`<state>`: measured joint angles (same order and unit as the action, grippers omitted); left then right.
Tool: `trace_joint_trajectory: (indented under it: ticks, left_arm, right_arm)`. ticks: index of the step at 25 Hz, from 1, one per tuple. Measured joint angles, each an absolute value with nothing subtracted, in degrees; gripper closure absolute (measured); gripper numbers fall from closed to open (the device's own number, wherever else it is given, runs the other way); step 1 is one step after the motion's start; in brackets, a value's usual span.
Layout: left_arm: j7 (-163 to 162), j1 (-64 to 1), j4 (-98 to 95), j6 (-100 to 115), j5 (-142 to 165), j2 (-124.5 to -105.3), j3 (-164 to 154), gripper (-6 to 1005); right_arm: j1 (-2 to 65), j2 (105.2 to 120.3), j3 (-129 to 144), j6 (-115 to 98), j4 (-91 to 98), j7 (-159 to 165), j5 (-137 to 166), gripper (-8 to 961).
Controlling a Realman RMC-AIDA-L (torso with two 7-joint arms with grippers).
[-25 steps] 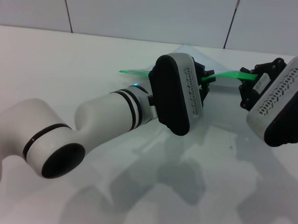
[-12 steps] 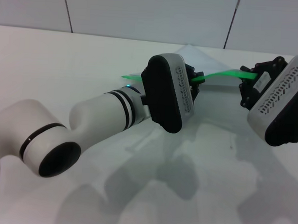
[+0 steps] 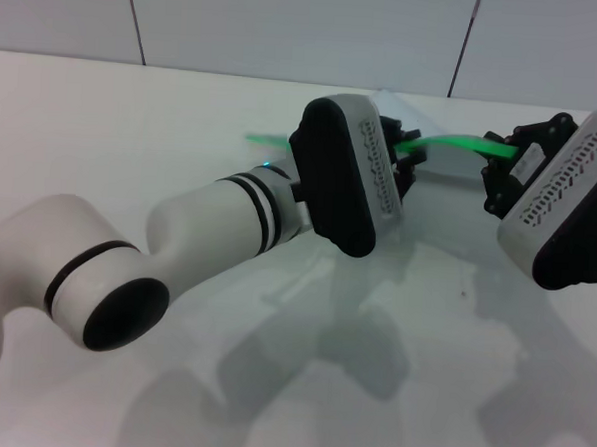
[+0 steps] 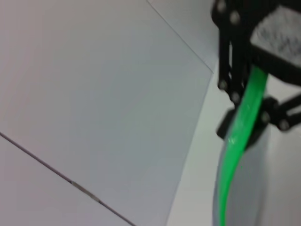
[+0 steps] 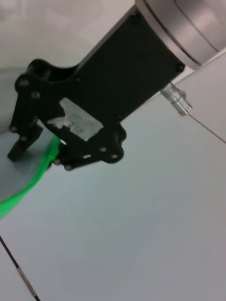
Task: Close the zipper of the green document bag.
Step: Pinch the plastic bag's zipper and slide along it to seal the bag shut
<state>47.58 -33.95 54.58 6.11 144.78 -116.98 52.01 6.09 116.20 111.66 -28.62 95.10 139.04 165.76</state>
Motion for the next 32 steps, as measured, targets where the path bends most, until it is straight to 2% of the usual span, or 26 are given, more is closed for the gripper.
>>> trace_joint_trajectory:
  ticks: [5,10,13,19,29,32]
  left_arm:
    - [47.79,-33.71,55.12,7.45,143.61,-116.99,51.93,850]
    - [47.82,-33.63,55.25,7.47,143.61,-116.98,51.62,625]
    - [47.85,-33.37,55.31,7.50,143.61,-116.98,51.59,609]
    - [48.93,-30.77,57.65,8.71,144.31,-116.94,50.72,631]
    - [49.22,-27.72,60.40,8.26,144.07,-116.80,50.96,808]
    - [49.22,-27.36,60.44,8.24,144.09,-116.80,51.01,806]
  right_arm:
    - [6.18,116.19,111.59,-28.62,94.79,139.04,165.63,905]
    - [6.31,116.19,111.59,-28.62,94.46,139.04,165.66,905]
    - [6.32,116.19,111.64,-28.62,94.35,139.04,165.68,905]
    - [6.35,116.19,111.57,-28.65,93.67,139.04,165.85,904]
    - [6.42,116.12,111.06,-28.66,93.22,139.04,165.85,904]
    - [6.42,116.11,110.94,-28.66,93.17,139.04,165.85,904]
